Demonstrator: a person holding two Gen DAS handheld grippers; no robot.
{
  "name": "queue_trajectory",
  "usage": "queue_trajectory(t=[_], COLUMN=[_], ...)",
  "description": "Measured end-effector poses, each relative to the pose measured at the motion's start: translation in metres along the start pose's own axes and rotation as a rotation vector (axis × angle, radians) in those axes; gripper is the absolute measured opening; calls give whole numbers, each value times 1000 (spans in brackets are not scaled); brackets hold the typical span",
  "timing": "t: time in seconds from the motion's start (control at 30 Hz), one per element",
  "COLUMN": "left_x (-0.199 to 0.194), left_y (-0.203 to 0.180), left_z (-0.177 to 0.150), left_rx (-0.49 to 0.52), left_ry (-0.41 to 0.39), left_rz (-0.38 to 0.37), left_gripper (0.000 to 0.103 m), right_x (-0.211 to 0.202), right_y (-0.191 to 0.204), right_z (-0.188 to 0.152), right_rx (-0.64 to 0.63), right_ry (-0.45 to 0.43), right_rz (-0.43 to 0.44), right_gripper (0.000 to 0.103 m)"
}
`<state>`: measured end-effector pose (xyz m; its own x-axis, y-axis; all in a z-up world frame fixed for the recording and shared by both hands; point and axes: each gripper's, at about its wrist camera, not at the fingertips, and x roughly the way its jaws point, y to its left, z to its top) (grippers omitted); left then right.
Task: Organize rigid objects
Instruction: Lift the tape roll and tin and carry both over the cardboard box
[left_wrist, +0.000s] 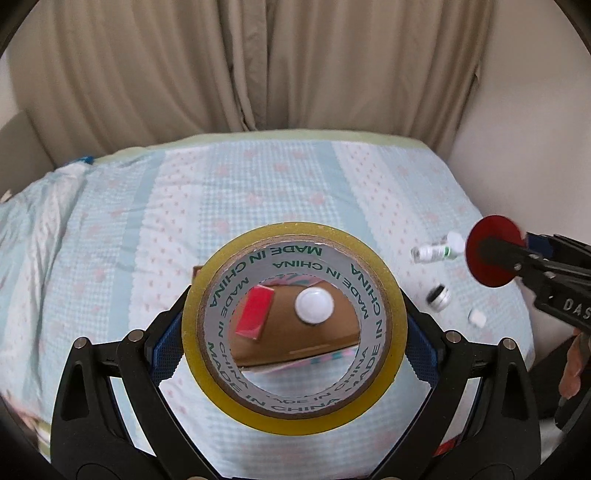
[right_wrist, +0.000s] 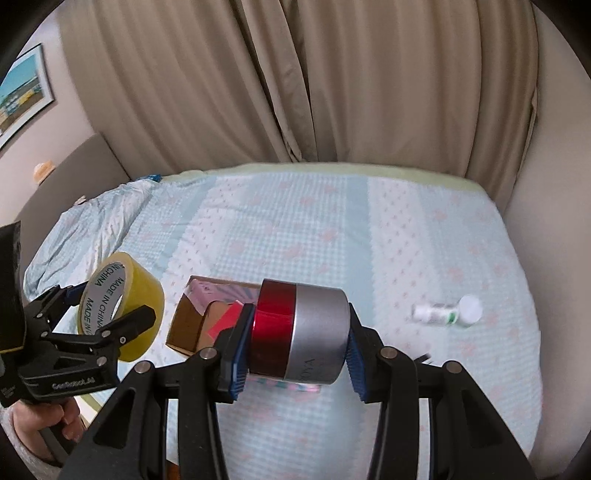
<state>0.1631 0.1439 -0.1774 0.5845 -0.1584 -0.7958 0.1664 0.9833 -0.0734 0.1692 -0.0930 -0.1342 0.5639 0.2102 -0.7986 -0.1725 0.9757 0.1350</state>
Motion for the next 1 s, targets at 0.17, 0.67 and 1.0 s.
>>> queue_trajectory(t=[0.17, 0.67, 1.0], left_x=[37, 166, 241], left_y=[25, 51, 47], left_z=[-1, -28, -62], left_rx=[44, 146, 196], left_ry=[77, 264, 320], left_rz=[-26, -18, -13], left_gripper=[96, 96, 96], right_x=[38, 171, 245], right_y=[30, 31, 18], right_z=[-8, -48, -77], right_rx=[44, 37, 63], right_ry=[58, 297, 349], right_rz=[-31, -67, -88], right_gripper=[41, 41, 41])
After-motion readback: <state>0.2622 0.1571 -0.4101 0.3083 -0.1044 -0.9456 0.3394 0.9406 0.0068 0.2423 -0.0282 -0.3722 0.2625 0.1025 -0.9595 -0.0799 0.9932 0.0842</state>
